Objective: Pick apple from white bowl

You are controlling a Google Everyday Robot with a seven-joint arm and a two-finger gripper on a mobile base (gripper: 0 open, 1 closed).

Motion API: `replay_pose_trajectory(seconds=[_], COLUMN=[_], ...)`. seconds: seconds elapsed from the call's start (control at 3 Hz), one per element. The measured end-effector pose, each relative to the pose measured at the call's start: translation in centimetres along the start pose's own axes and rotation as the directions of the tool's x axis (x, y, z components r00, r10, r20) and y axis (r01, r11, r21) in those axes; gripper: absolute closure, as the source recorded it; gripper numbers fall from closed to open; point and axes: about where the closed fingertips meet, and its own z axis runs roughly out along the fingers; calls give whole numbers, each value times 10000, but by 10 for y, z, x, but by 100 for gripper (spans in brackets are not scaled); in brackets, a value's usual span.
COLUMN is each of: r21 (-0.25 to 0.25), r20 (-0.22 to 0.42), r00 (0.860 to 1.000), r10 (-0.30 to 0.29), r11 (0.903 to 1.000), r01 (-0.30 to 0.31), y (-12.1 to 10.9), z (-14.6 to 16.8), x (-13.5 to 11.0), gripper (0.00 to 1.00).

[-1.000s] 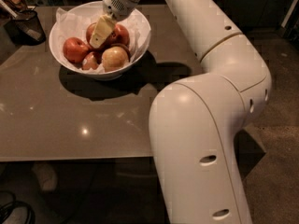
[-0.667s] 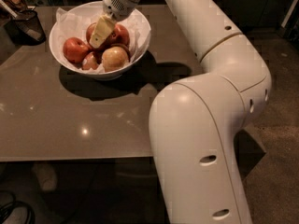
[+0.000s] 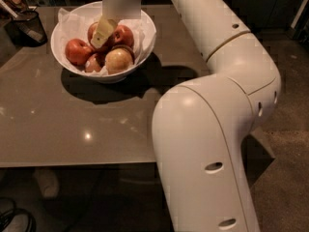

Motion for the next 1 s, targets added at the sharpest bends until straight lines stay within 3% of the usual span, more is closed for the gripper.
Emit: replay_pose_trajectory(seconds=[0.67, 1.0], r21=[411, 176], r20=[15, 507], r00=[9997, 9953], r10=[-233, -825], r11=[9989, 9965], r01=[232, 817], y=[18, 36], z=[-44, -66], x=[-26, -43], gripper=[100, 100])
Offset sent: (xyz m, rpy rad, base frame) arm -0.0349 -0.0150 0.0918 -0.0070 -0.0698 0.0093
